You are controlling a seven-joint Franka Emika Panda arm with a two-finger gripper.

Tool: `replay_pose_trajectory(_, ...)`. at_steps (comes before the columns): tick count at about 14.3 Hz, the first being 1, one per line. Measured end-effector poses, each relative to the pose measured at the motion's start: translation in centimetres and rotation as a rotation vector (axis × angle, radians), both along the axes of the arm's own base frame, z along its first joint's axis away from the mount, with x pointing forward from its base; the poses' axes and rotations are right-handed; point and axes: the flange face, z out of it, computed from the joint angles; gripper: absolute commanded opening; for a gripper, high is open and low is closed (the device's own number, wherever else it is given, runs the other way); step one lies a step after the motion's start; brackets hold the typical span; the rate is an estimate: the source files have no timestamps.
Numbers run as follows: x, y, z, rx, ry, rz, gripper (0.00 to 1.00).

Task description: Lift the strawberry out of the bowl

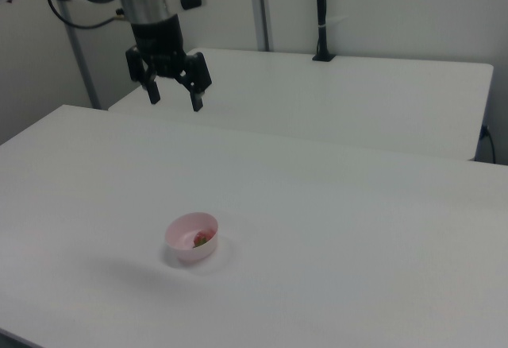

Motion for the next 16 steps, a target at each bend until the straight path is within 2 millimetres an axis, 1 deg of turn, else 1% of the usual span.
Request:
replay_pose_trajectory(2,0.0,-0.3,-2.1,-0.022,0.043,0.143,0.98)
replay_pose_trajectory(4,-0.1,-0.7,-5.1,-0.06,0.109,0.233,0.98)
replay_pose_trajectory(7,0.6,-0.1,-10.9,-0.086,0.132,0.288,0.97)
replay_pose_trajectory(9,0.8,1.1,-14.9,-0.106,0.155,0.325,0.93)
replay_pose_trajectory(11,1.0,2.9,-18.9,-0.116,0.211,0.372,0.9)
replay_pose_trajectory(12,1.2,3.7,-20.2,-0.123,0.236,0.395,0.89)
replay_pose_trajectory(13,1.4,4.6,-21.7,-0.13,0.262,0.418,0.85)
replay_pose_trajectory(15,1.9,6.1,-24.8,-0.137,0.315,0.456,0.82)
replay_pose_trajectory(16,2.1,6.7,-25.9,-0.135,0.325,0.469,0.8)
